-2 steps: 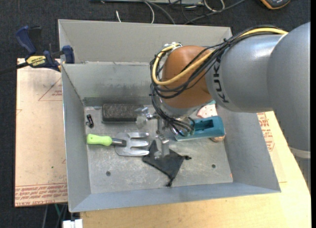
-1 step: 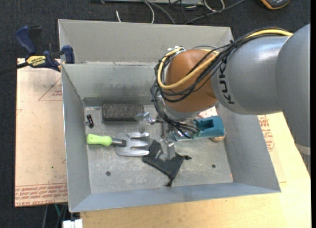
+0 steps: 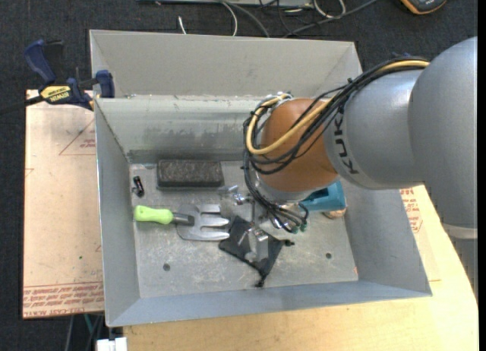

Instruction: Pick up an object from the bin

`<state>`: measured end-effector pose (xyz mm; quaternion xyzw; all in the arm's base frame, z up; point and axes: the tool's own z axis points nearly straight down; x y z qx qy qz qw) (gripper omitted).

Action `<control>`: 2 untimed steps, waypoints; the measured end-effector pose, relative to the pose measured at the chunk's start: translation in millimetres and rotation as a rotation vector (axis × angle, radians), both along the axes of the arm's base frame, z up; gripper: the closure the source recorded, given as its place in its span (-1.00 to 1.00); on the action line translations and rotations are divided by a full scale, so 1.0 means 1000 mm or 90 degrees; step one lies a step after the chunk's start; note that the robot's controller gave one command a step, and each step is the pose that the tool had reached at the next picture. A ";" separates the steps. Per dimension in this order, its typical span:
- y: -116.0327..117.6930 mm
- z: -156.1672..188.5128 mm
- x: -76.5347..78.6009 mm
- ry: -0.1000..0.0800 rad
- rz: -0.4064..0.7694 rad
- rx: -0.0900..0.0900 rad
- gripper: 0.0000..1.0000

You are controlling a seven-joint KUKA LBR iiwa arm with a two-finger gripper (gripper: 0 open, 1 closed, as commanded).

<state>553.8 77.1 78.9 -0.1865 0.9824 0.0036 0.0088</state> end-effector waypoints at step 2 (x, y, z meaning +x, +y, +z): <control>-0.009 -0.008 -0.006 -0.003 0.262 -0.003 1.00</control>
Offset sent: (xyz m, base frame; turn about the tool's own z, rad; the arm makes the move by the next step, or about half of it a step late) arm -0.0068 -0.0098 -0.0089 -0.4158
